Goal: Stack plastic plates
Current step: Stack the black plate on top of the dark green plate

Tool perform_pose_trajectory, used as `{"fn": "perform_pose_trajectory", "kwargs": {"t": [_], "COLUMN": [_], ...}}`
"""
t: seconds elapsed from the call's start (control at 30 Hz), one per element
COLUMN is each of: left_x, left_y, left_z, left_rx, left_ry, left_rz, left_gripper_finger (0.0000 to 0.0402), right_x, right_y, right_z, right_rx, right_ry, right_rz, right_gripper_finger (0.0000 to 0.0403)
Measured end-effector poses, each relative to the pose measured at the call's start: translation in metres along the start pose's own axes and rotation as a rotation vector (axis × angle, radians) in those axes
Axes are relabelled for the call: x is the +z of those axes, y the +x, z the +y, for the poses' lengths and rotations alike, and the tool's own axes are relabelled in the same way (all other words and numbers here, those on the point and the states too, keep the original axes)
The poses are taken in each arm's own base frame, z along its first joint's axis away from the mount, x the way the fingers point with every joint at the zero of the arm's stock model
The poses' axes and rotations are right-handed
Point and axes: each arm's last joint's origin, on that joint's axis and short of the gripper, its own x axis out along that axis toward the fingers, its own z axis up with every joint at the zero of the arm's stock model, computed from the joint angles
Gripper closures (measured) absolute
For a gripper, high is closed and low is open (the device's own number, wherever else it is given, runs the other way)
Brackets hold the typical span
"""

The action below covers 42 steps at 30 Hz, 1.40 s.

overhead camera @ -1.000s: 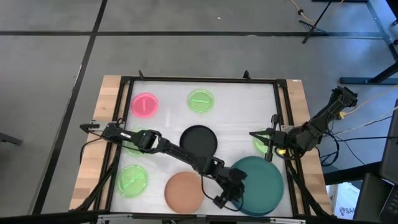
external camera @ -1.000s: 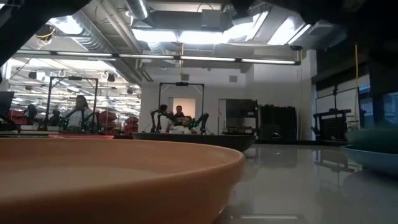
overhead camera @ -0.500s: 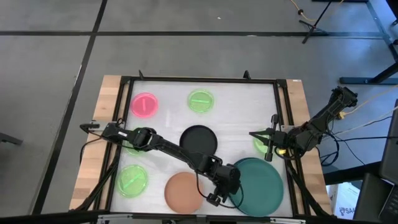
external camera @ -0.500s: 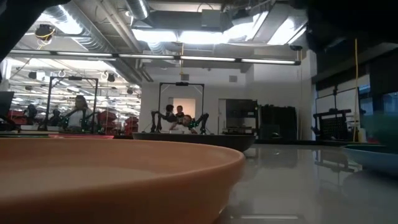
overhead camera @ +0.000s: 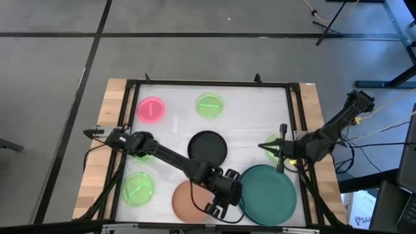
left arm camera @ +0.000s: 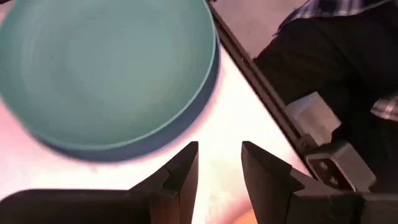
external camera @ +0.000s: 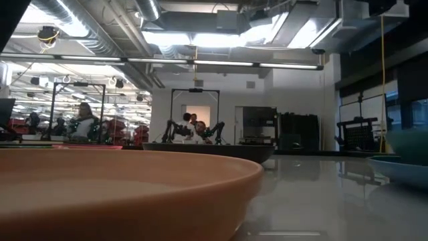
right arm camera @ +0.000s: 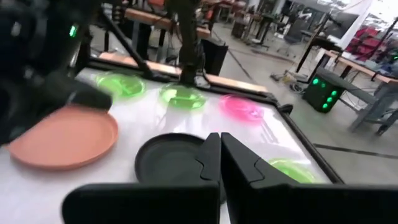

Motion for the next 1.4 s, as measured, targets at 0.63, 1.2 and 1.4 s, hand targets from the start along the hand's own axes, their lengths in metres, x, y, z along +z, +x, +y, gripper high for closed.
{"fn": "perform_pose_trajectory", "kwargs": {"t": [0.63,1.2,1.4], "left_x": [0.000,-0.086,-0.117], "left_y": [-0.043,-0.079,-0.059], "left_z": [-0.020,-0.018,-0.017], "left_rx": [0.114,0.373,0.415], "left_ry": [0.018,-0.253,-0.390], "left_rz": [0.031,-0.124,-0.074], "left_gripper_finger": [0.0285,0.0285,0.0285], "right_x": [-0.010,-0.009,-0.009], "right_y": [0.013,0.013,0.013], "right_z": [0.016,0.016,0.019], "right_rx": [0.027,0.025,0.125], "right_ry": [-0.029,-0.028,0.020], "right_rz": [0.059,0.054,0.058], "right_gripper_finger": [0.0402,0.0402,0.0402]}}
